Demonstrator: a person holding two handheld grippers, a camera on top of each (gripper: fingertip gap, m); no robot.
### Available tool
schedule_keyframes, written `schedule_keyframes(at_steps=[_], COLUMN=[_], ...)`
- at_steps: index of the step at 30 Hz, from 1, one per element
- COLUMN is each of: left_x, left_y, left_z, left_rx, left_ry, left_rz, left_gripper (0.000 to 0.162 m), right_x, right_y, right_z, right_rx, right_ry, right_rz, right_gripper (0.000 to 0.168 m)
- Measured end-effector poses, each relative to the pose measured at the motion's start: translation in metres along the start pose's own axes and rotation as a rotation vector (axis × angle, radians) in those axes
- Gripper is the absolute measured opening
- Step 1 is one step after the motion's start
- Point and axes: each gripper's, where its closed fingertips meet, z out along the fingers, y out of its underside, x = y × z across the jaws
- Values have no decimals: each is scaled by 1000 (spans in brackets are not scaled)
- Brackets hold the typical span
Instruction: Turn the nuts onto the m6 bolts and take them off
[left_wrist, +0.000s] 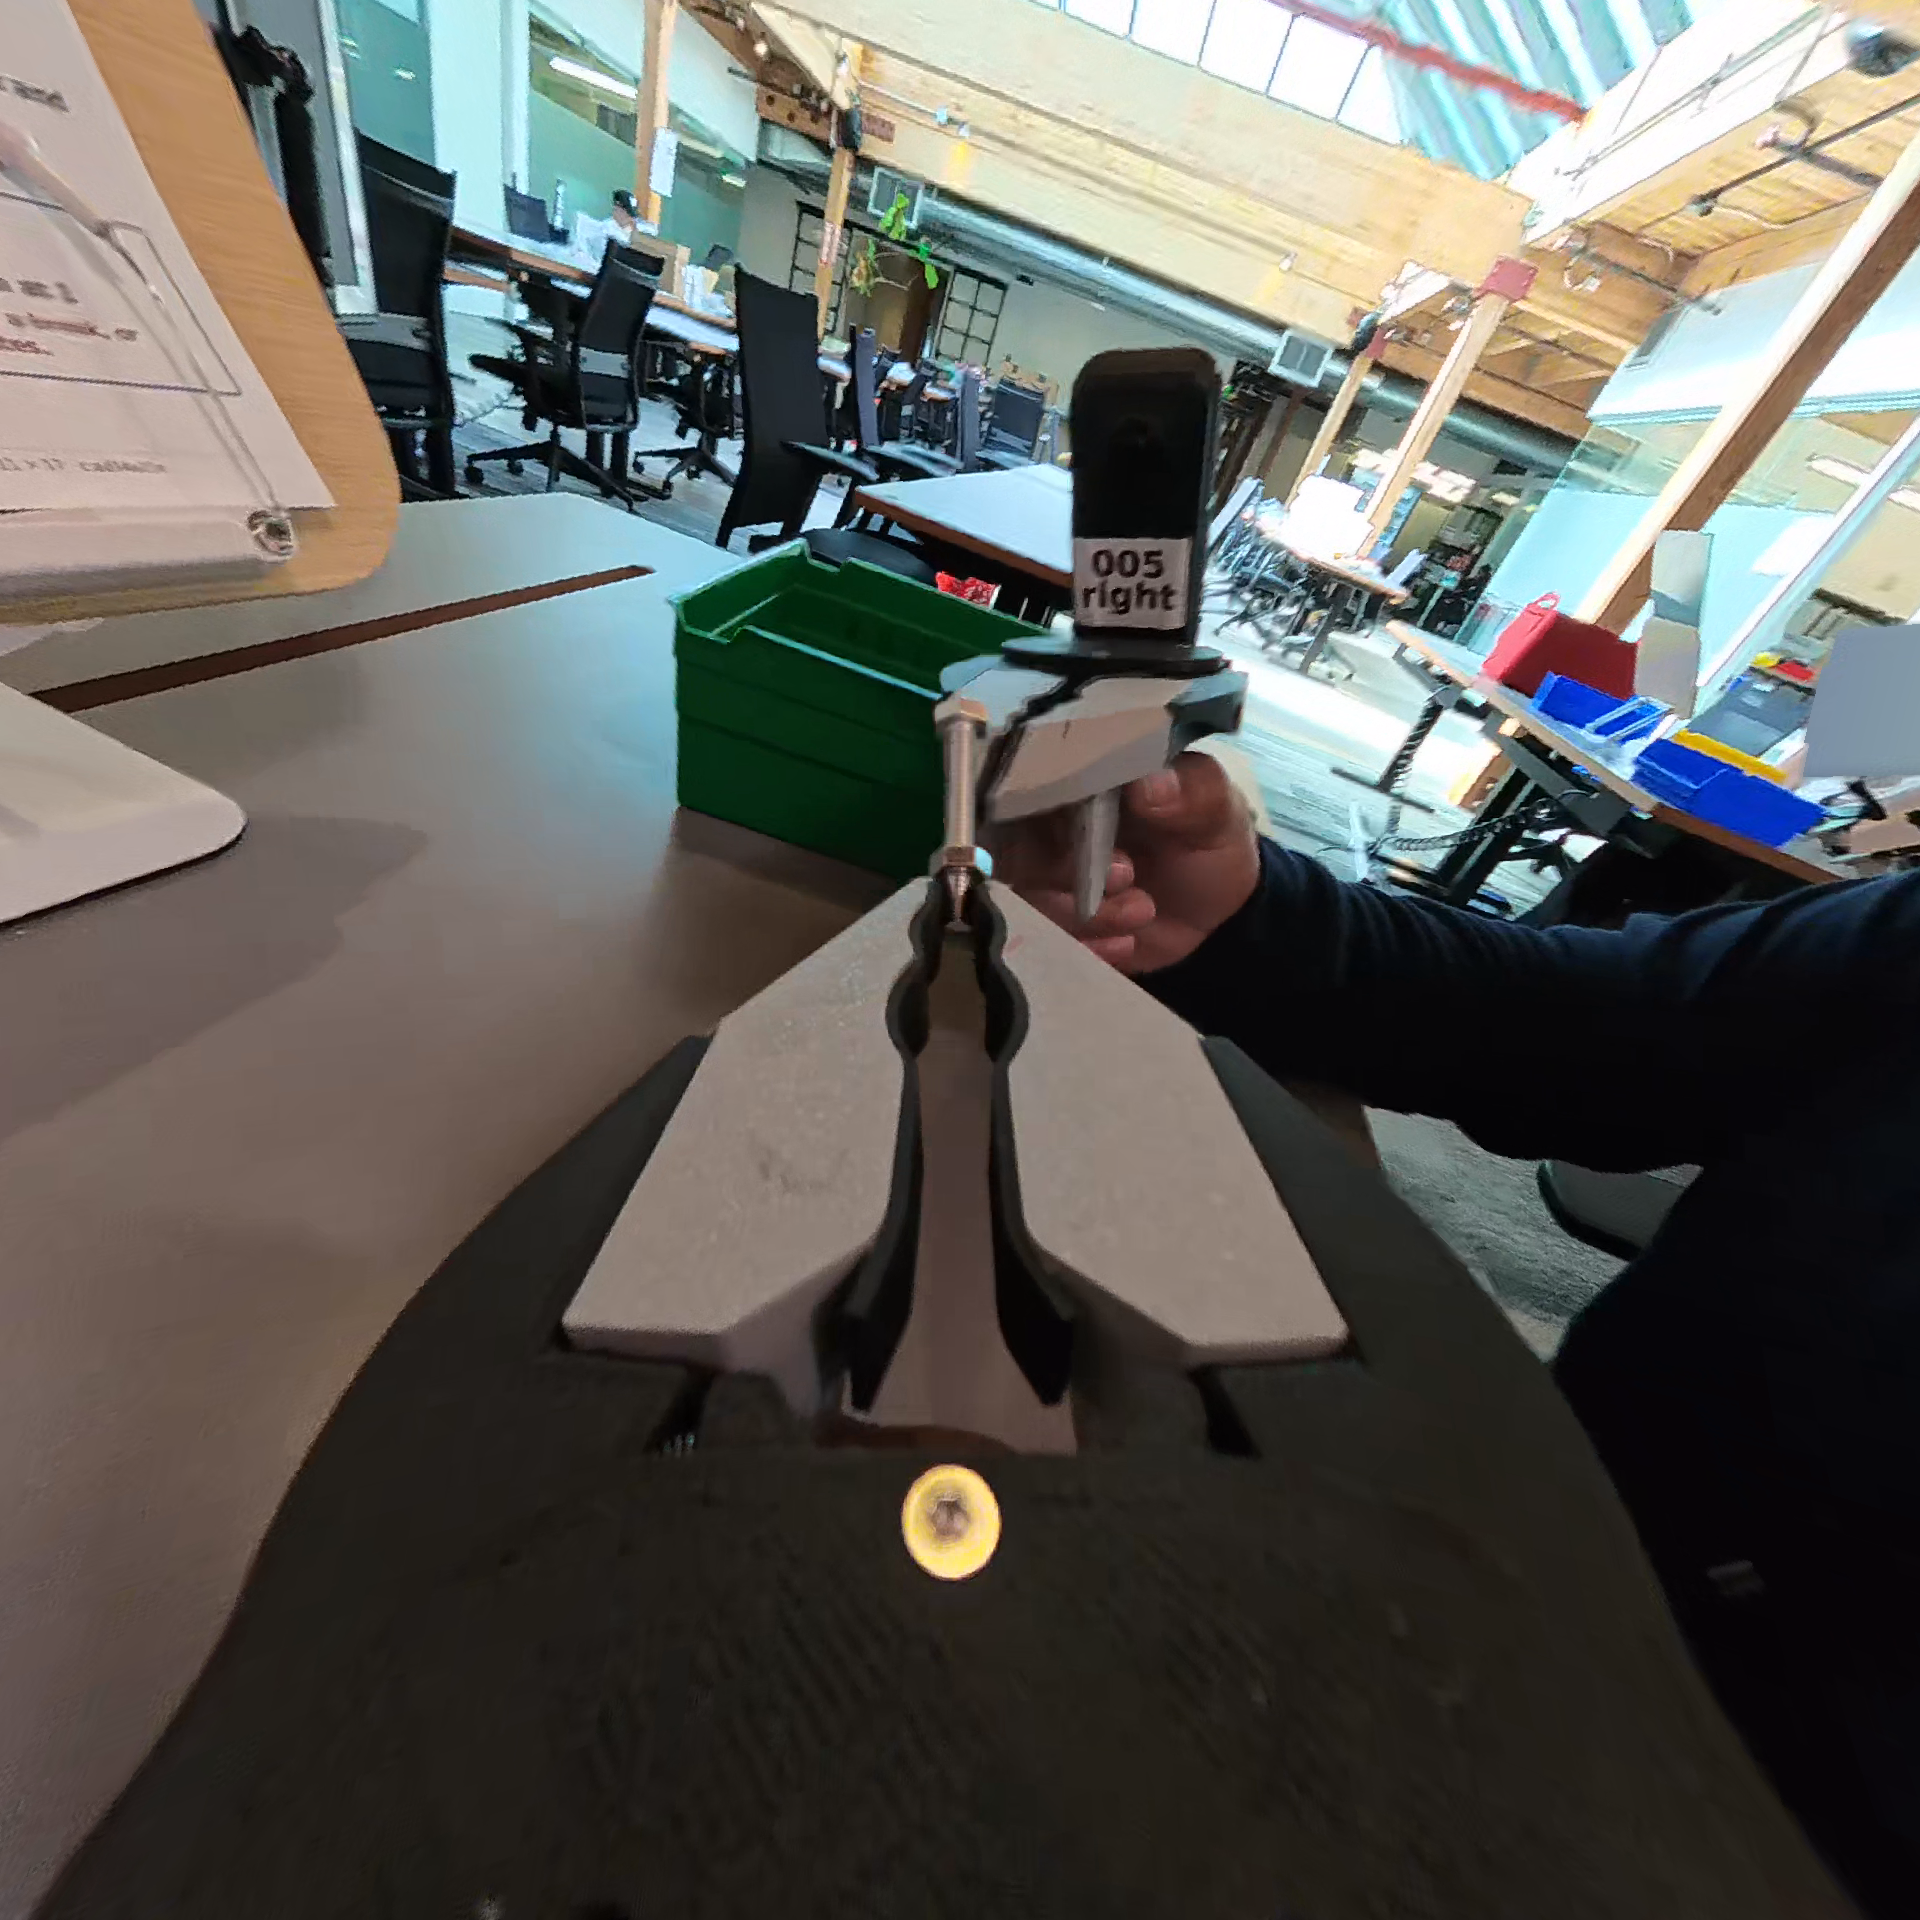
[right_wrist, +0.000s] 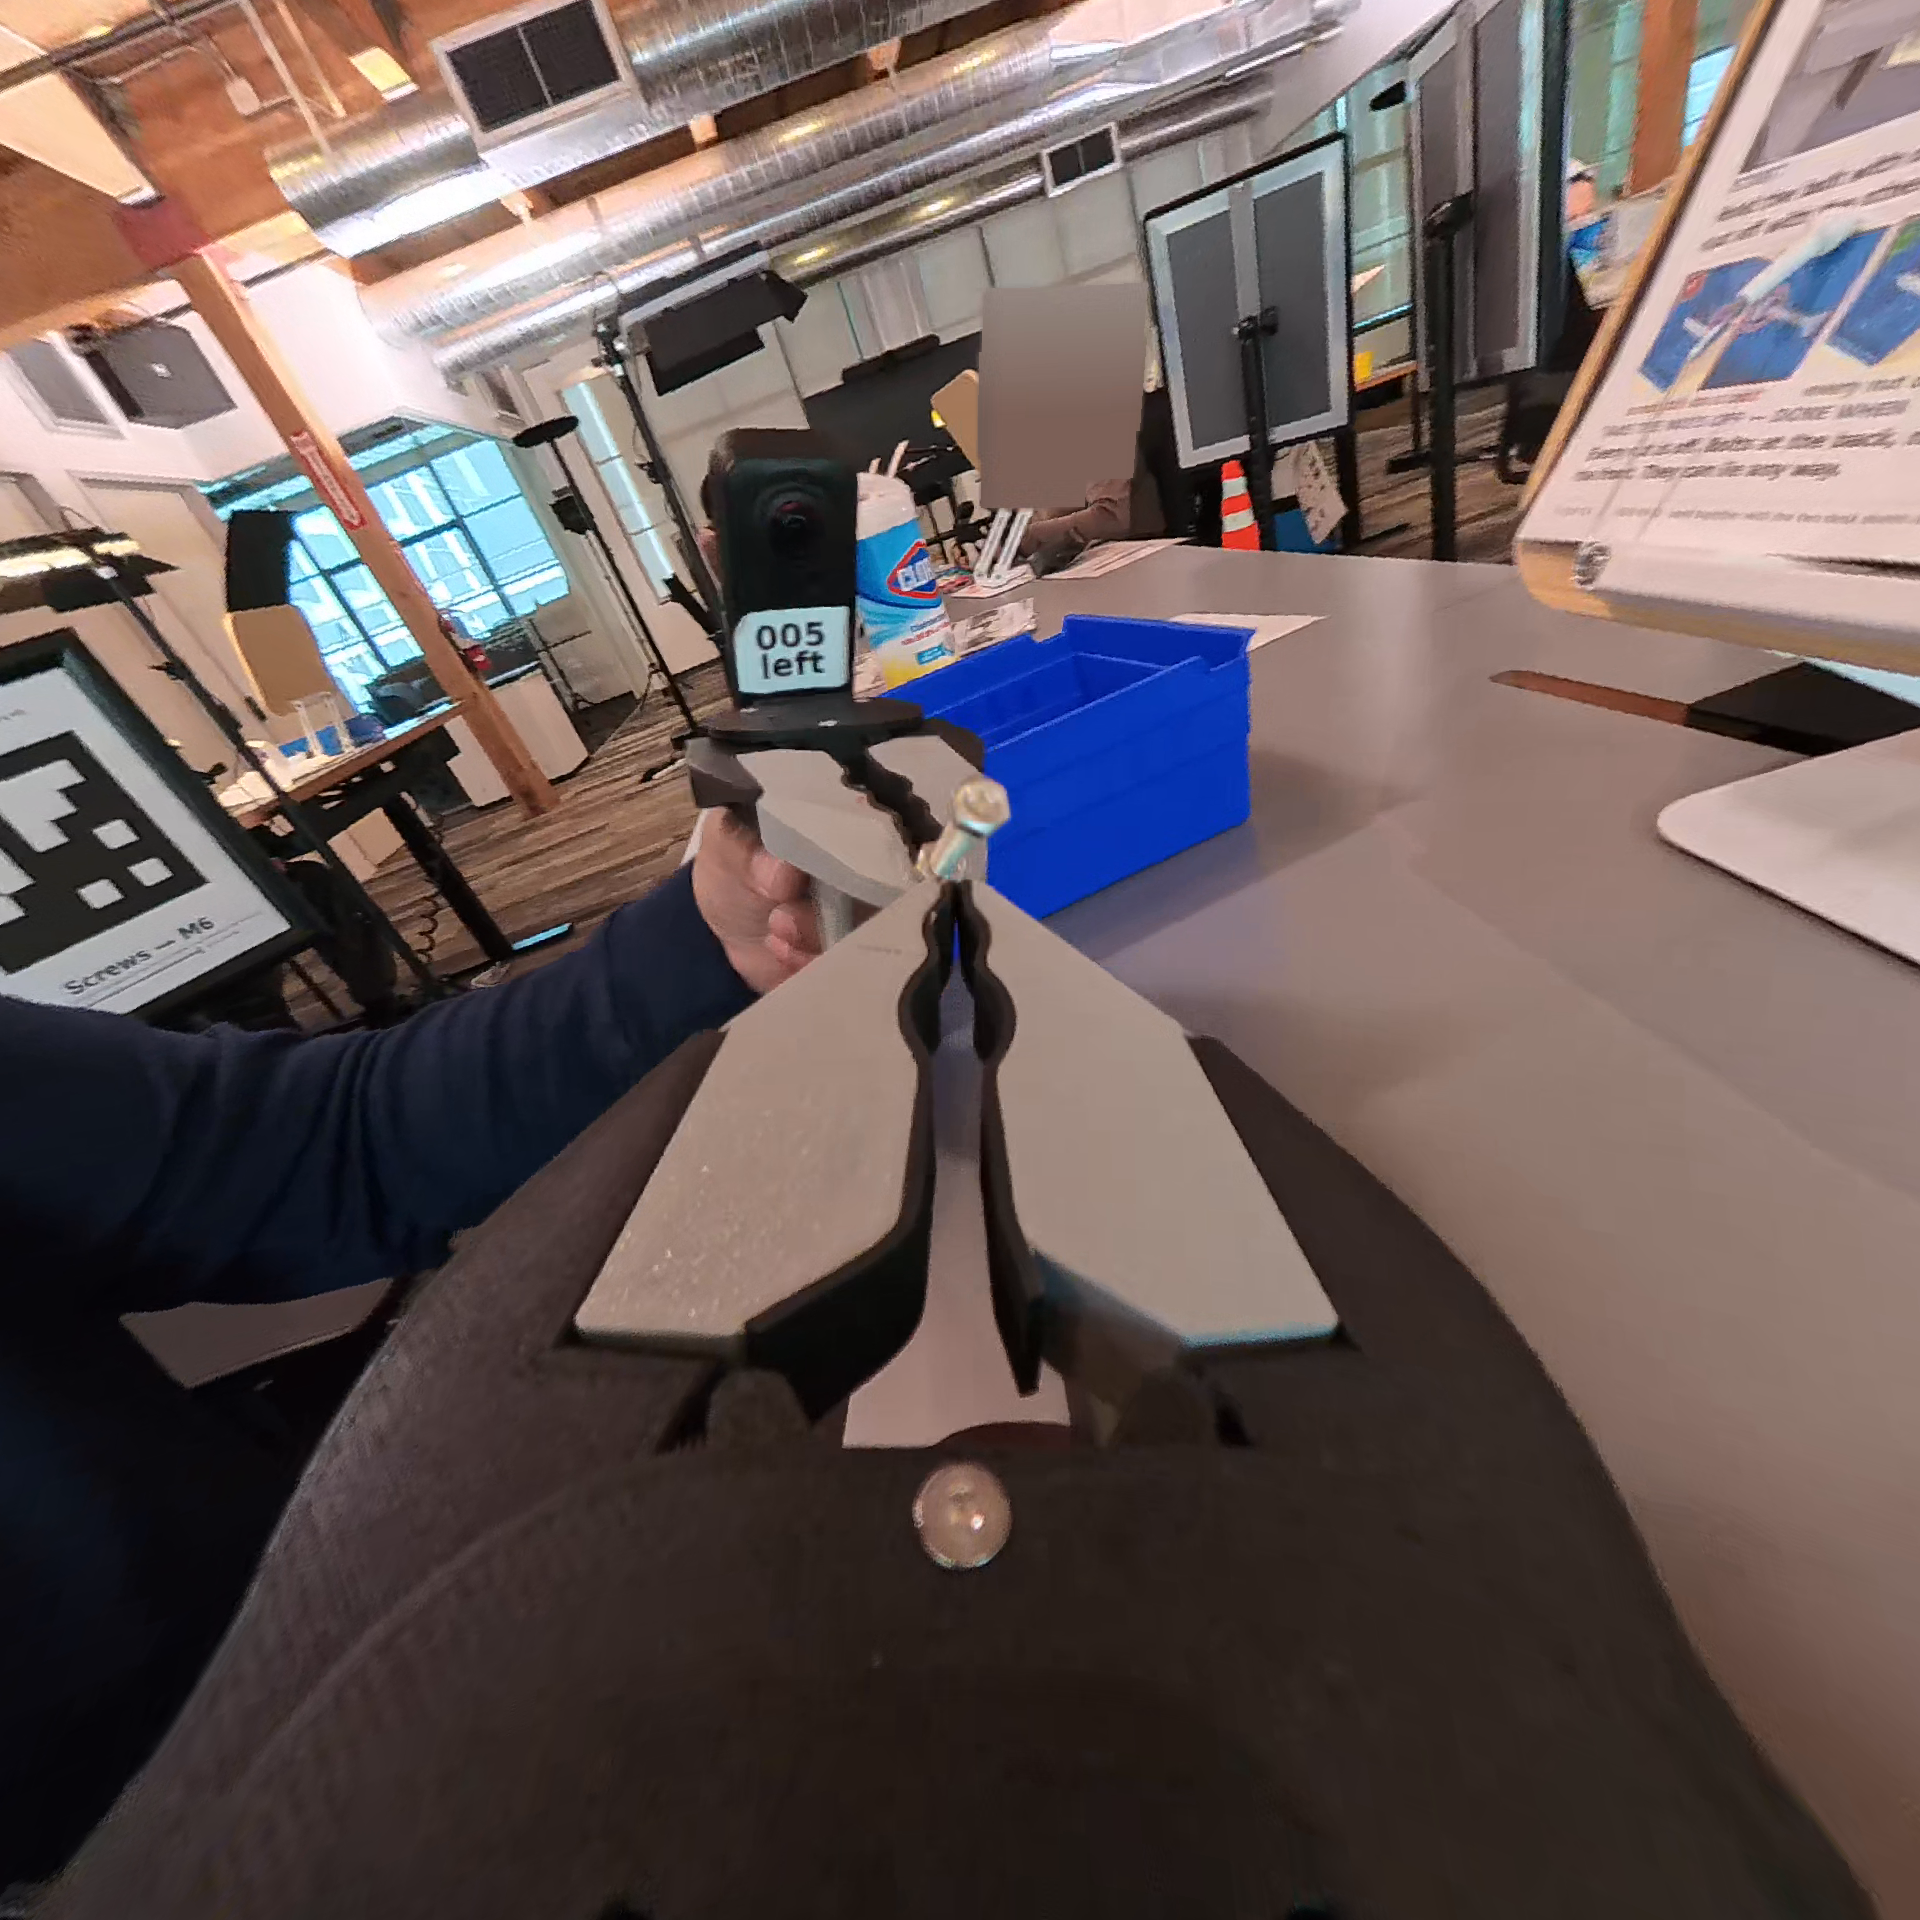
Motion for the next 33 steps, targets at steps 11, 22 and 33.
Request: schedule_keyframes(at_steps=[11, 22, 33], left_x=[-55, -24, -26], left_y=[59, 84, 19], left_z=[-14, -8, -14], left_rx=[-549, -643, -209], left_ry=[-497, -295, -297], left_rz=[579, 598, 269], left_gripper=[3, 3, 0], right_x=[27, 36, 20], right_y=[33, 94, 48], right_z=[-11, 3, 8], right_rx=[-398, -700, -357], right_ry=[355, 373, 255], right_rz=[-535, -817, -387], right_gripper=[24, 9, 7])
